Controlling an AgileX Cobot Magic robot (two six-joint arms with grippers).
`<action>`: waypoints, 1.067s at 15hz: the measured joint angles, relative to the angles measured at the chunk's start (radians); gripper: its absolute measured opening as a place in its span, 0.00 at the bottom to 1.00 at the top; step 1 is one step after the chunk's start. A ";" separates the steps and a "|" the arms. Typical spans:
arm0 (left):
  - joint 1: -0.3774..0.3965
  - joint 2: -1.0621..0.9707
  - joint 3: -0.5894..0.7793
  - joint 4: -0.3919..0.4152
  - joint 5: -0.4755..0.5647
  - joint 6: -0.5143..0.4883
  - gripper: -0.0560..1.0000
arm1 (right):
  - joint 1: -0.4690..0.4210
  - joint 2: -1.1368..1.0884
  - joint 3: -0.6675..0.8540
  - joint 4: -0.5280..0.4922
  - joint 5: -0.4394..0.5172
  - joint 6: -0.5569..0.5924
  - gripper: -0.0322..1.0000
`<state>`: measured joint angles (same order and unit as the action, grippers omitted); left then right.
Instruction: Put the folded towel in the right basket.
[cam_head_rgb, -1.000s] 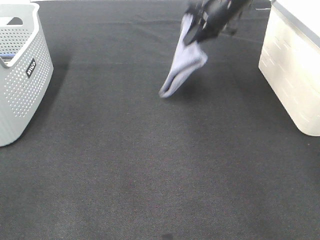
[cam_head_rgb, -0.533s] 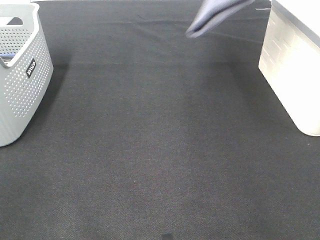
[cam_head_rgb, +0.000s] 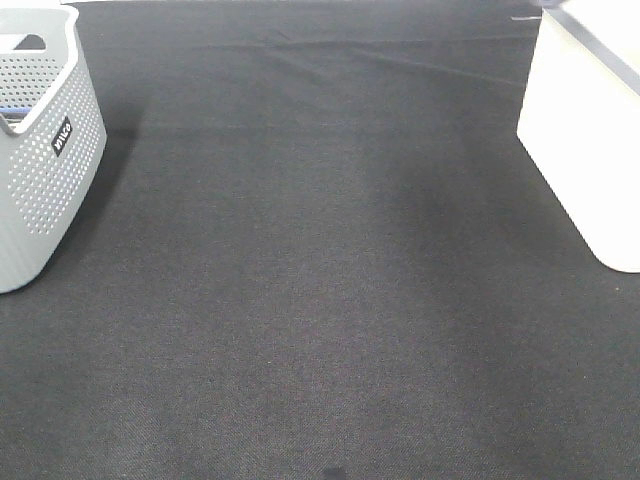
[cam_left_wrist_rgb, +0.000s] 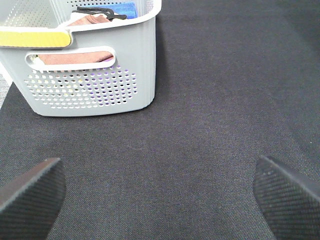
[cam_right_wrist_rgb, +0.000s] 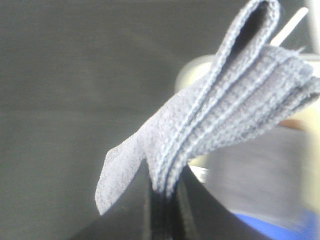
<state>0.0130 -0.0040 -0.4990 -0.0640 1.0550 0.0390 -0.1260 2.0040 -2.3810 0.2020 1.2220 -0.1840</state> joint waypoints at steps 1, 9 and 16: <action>0.000 0.000 0.000 0.000 0.000 0.000 0.97 | -0.029 0.000 0.012 -0.020 0.000 0.000 0.09; 0.000 0.000 0.000 0.000 0.000 0.000 0.97 | -0.104 0.068 0.219 -0.076 0.001 0.000 0.20; 0.000 0.000 0.000 0.000 0.000 0.000 0.97 | -0.104 0.073 0.222 -0.010 0.000 0.021 0.80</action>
<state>0.0130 -0.0040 -0.4990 -0.0640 1.0550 0.0390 -0.2300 2.0770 -2.1590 0.1920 1.2220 -0.1630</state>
